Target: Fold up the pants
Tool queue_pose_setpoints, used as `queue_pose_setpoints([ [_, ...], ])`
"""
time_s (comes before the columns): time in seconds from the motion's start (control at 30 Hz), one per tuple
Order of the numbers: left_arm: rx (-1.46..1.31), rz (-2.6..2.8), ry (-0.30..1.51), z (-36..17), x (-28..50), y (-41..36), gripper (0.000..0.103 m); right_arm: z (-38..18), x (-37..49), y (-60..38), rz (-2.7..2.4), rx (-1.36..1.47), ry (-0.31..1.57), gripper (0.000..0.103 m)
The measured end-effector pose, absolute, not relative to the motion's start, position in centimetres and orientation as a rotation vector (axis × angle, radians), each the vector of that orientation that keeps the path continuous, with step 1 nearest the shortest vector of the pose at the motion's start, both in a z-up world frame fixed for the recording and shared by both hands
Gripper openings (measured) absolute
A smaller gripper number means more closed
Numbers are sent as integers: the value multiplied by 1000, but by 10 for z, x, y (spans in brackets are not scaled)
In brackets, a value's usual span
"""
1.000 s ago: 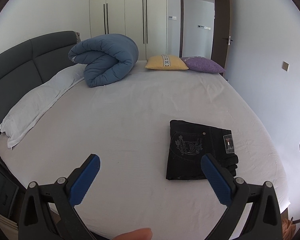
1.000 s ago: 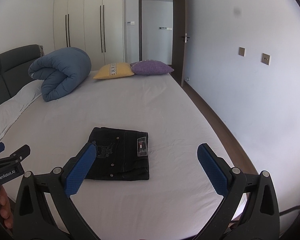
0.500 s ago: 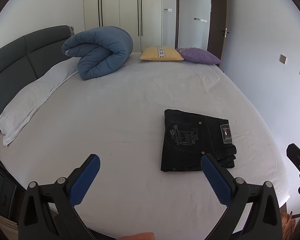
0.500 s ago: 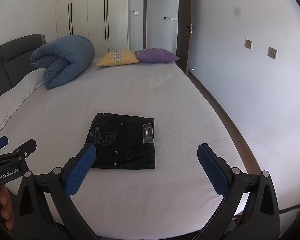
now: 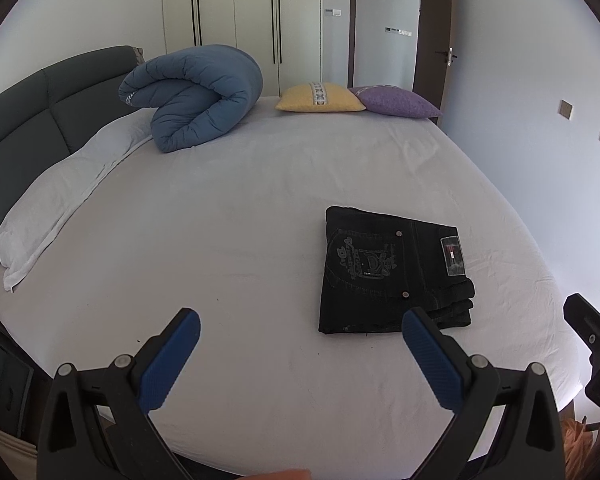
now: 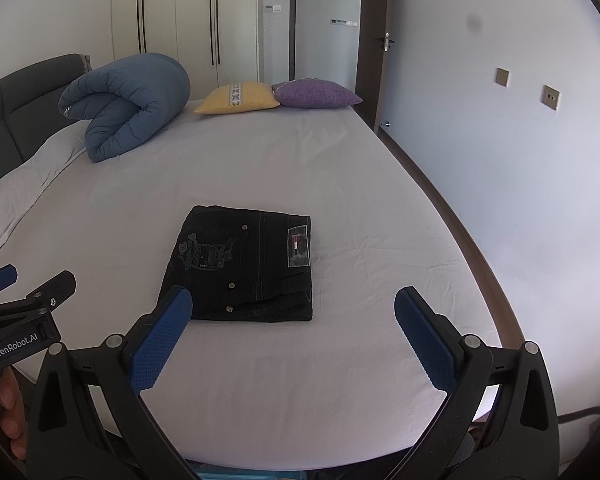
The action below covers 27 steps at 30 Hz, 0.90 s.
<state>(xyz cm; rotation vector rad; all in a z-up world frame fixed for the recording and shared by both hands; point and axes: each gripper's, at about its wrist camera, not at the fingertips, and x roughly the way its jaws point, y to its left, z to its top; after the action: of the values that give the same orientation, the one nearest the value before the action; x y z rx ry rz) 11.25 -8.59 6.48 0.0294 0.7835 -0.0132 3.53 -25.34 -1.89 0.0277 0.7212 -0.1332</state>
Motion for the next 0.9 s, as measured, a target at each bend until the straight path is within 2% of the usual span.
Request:
queue_pose_setpoints([
  [0.9, 45, -32, 799, 55, 115, -90, 103, -30, 42, -244, -128, 27, 749, 103],
])
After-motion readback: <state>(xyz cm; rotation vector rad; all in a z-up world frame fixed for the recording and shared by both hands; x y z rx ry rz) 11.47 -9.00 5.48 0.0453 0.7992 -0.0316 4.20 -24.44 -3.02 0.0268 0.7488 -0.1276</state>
